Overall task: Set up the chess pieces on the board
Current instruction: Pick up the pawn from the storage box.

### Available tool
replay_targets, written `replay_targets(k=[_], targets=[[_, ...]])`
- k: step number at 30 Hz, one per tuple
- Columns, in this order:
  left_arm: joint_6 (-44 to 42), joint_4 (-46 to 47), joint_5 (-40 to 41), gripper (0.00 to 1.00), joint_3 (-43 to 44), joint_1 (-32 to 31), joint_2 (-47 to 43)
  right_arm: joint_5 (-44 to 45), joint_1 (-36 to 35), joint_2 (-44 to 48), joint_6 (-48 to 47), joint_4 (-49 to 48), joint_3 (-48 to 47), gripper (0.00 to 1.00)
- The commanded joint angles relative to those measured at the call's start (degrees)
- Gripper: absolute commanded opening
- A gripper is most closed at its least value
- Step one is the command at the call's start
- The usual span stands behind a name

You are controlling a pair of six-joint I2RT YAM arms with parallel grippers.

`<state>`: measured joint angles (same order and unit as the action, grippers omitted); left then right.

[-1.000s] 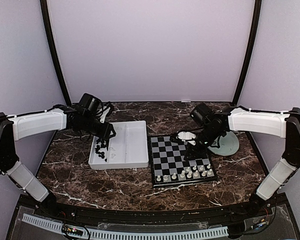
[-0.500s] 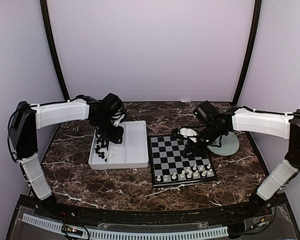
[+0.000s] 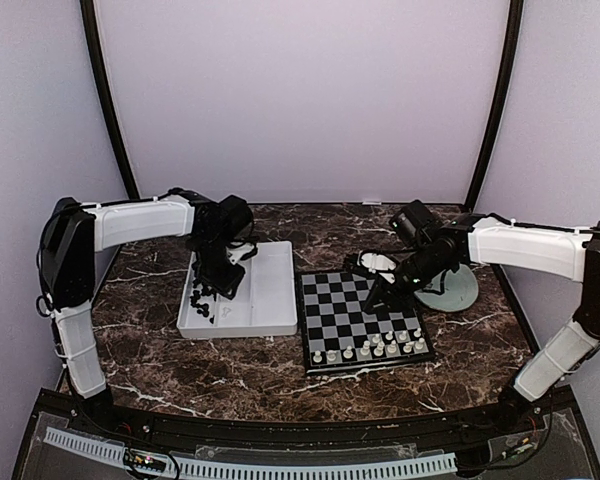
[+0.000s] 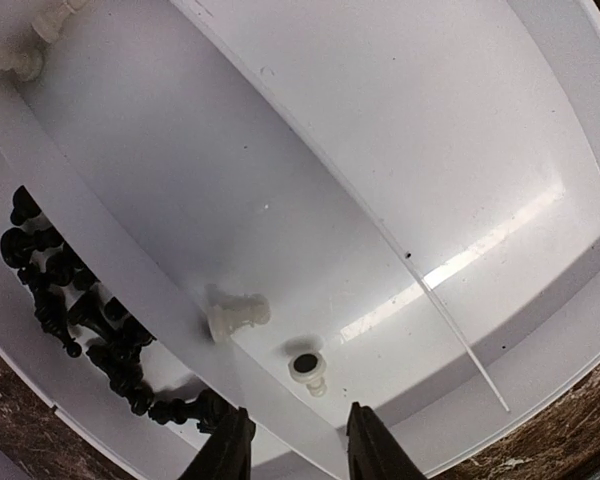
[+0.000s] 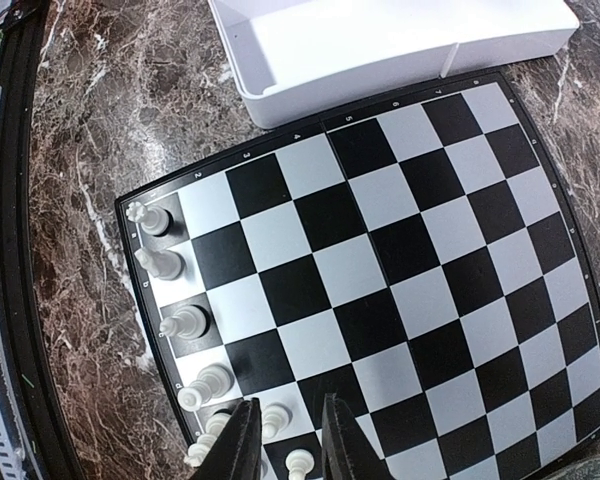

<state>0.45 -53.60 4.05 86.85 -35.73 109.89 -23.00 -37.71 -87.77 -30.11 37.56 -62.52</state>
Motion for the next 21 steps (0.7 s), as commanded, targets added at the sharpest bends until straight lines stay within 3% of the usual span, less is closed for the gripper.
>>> replay_targets(k=[1, 9, 21], targets=[[2.42, -1.60, -2.80, 0.37, -0.12, 0.09, 1.34, -1.21, 0.23, 0.89, 0.72, -1.57, 0.37, 0.24], [8.51, 1.05, -2.42, 0.41, -1.18, 0.04, 2.44, -1.26, 0.23, 0.57, 0.83, -1.45, 0.15, 0.23], [17.89, 1.20, -2.87, 0.31, -2.79, -0.36, 3.08, -1.74, 0.22, 0.07, 1.02, -1.67, -0.15, 0.24]])
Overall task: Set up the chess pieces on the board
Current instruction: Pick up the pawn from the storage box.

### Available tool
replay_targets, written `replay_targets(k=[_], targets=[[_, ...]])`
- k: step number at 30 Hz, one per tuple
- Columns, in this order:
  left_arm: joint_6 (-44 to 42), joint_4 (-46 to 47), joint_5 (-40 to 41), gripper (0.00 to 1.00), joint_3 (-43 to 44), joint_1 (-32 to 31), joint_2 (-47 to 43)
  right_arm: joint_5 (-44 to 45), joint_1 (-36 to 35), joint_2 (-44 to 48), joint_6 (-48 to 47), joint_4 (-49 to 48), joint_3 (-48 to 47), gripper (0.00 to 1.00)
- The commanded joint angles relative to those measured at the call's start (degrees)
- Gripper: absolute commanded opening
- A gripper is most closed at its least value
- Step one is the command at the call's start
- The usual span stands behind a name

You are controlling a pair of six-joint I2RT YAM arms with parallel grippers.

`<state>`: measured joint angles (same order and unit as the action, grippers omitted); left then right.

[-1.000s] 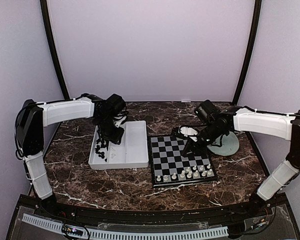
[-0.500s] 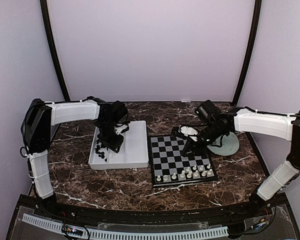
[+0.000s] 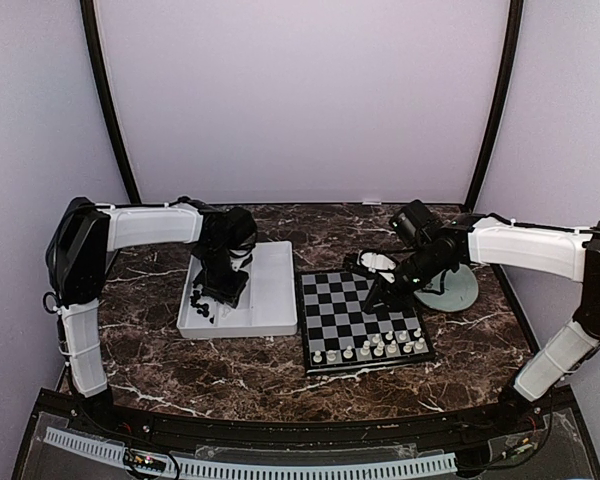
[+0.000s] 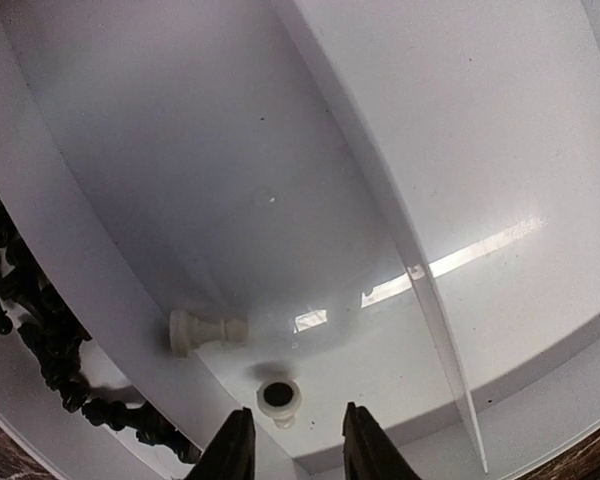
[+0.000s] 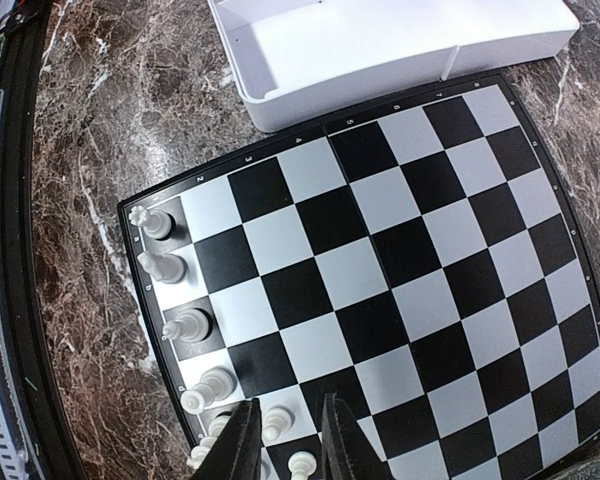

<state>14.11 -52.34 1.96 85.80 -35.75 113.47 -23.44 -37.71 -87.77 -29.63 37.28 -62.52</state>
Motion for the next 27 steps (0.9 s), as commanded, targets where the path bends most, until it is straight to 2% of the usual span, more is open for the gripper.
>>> replay_targets(k=[1, 17, 27], targets=[[4.51, 0.12, -0.98, 0.30, -1.98, -0.45, -0.52, -1.43, 0.27, 0.08, 0.54, -1.44, -0.14, 0.24], [7.87, 1.58, 2.36, 0.26, -3.40, -0.73, 2.62, -1.88, 0.27, 0.36, 0.71, -1.58, 0.21, 0.23], [6.22, 3.00, 2.36, 0.20, -2.58, -0.69, 3.07, -2.29, 0.19, -0.02, 0.97, -1.60, -0.17, 0.23]])
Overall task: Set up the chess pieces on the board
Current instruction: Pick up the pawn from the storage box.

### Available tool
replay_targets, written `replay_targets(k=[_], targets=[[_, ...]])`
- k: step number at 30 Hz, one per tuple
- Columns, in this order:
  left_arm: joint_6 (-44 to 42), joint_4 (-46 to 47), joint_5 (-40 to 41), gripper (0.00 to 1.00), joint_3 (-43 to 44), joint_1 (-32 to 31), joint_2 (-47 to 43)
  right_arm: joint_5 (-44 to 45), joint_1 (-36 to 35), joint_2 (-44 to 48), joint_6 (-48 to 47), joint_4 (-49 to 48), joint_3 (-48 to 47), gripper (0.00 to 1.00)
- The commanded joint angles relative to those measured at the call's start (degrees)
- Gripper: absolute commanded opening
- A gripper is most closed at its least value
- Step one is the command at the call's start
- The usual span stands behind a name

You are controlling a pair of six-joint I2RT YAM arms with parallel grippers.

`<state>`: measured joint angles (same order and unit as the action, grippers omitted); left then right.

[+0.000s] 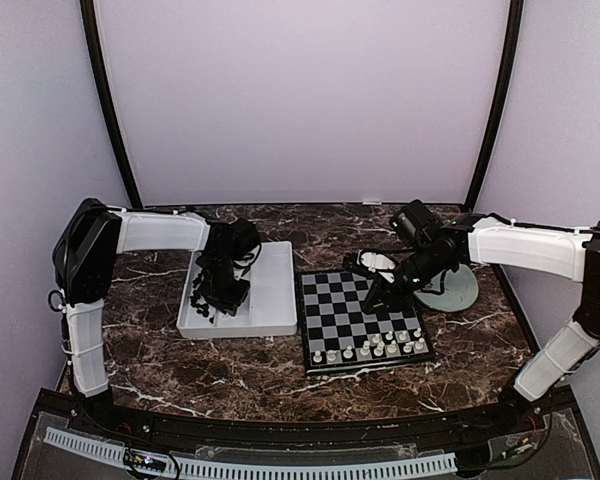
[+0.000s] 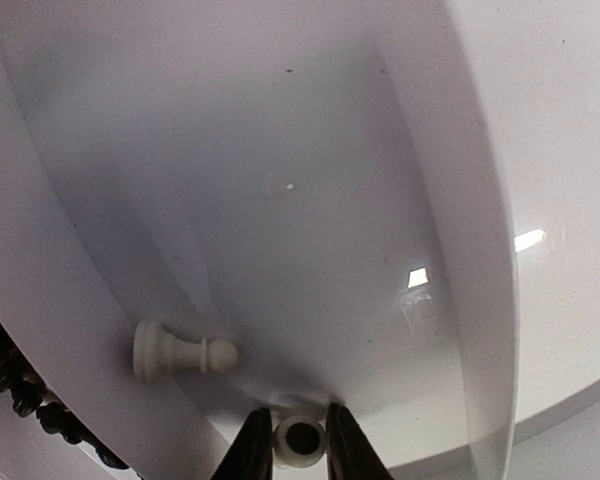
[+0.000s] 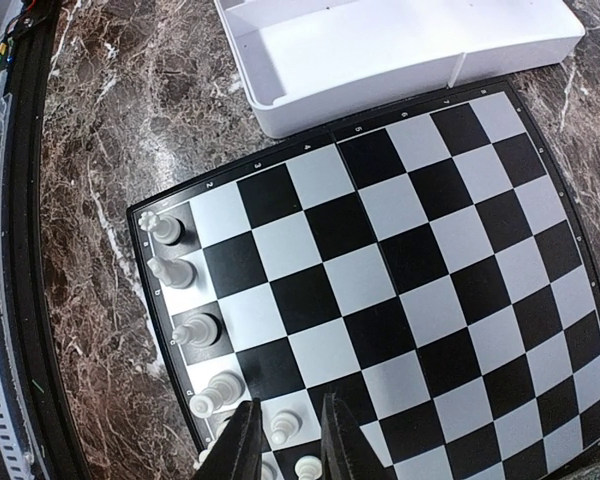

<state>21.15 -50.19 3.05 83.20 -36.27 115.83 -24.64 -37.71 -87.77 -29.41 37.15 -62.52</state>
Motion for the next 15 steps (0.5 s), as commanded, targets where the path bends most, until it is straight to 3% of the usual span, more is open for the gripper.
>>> replay_targets(k=[1, 11, 15], targets=[[-0.92, 0.73, 1.44, 0.20, 0.49, -0.15, 0.71, -1.12, 0.26, -0.03, 0.78, -1.30, -0.31, 0.23], [-0.43, 0.57, 0.95, 0.15, 5.78, -0.10, -9.25, -3.27, 1.24, -0.31, 1.67, 0.56, -4.98, 0.22], [1.39, 8.44, -2.20, 0.14, 4.99, -0.11, -16.45, -7.77, 3.08, -1.48, 5.30, -0.77, -9.74, 0.22]])
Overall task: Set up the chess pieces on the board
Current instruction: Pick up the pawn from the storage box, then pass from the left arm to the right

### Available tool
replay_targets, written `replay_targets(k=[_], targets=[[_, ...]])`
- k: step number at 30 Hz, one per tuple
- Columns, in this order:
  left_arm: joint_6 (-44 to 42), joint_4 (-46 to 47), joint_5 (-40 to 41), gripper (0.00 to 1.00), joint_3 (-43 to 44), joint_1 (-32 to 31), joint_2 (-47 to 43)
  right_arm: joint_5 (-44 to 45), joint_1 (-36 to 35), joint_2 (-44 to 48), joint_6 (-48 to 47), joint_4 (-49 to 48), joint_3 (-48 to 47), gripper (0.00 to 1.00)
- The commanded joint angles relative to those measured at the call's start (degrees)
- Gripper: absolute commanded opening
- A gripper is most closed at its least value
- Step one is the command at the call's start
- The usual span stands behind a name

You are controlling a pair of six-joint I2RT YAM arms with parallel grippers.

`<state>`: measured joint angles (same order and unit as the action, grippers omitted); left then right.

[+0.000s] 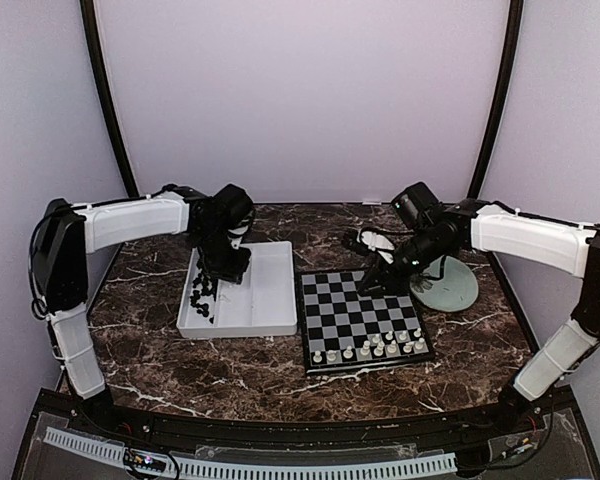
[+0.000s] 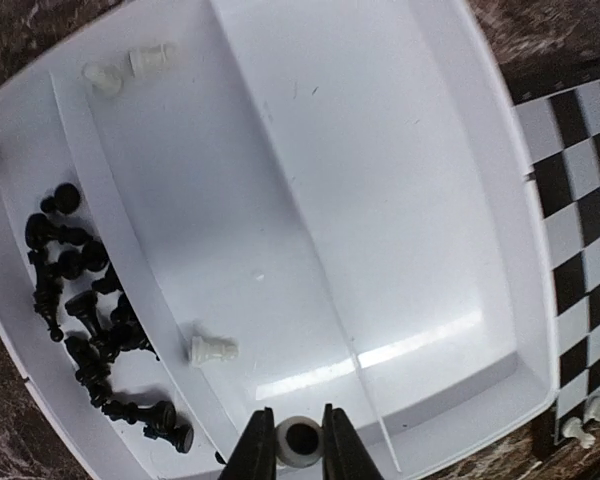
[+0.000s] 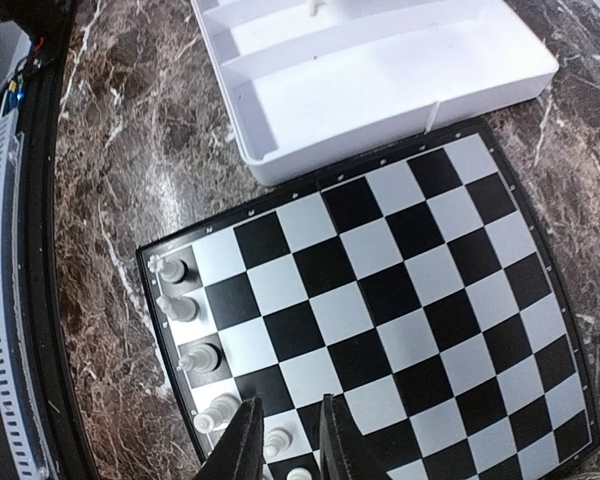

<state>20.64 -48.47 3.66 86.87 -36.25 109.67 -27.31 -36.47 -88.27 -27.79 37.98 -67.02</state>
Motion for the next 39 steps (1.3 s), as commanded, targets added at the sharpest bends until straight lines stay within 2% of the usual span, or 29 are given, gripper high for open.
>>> replay_targets(k=[1, 3, 6, 10, 11, 13, 17, 18, 19, 22, 26, 36, 39], targets=[[2.18, 8.96, -4.29, 0.14, -0.18, -0.09, -11.55, -6.44, 2.31, -1.33, 5.36, -2.50, -6.55, 0.23], [2.84, 18.91, -8.54, 0.14, -2.50, -0.08, -15.29, -10.53, 3.40, -2.59, 9.25, -4.94, -9.12, 0.25], [4.60, 27.22, -13.71, 0.14, -4.41, -0.13, -19.21, -17.42, 4.92, -4.58, 18.50, -10.34, -12.05, 0.28], [11.02, 41.69, -19.44, 0.14, -8.81, -0.20, -22.75, -29.87, 6.45, -8.19, 36.74, -24.88, -12.90, 0.30], [12.37, 48.44, -20.47, 0.14, -11.33, -0.22, -23.91, -32.88, 6.54, -9.28, 42.21, -29.97, -12.72, 0.31], [16.52, 57.20, -23.15, 0.14, -14.84, -0.22, -25.39, -38.27, 6.51, -11.49, 55.89, -43.70, -10.69, 0.31], [22.30, 68.35, -25.17, 0.14, -20.08, -0.20, -27.21, -41.86, 6.25, -16.14, 97.36, -92.50, -3.48, 0.36], [23.24, 72.38, -25.31, 0.14, -22.21, -0.17, -27.48, -41.73, 5.98, -18.53, 105.00, -101.03, -3.80, 0.38], [25.20, 74.27, -25.64, 0.14, -23.25, -0.20, -28.01, -41.85, 5.34, -19.80, 110.37, -105.51, -4.85, 0.39], [28.28, 81.53, -25.99, 0.14, -26.87, -0.18, -28.66, -41.08, 3.75, -21.62, 111.78, -104.77, -7.24, 0.39], [30.70, 84.86, -26.15, 0.14, -28.44, -0.22, -28.78, -40.39, 1.75, -23.11, 114.75, -107.60, -7.69, 0.39], [41.91, 99.73, -26.15, 0.13, -33.99, -0.33, -26.08, -38.84, 0.52, -24.98, 115.71, -108.67, -8.86, 0.38], [42.84, 101.62, -26.07, 0.13, -34.50, -1.02, -25.17, -38.35, 0.52, -25.70, 115.73, -108.62, -9.79, 0.38]])
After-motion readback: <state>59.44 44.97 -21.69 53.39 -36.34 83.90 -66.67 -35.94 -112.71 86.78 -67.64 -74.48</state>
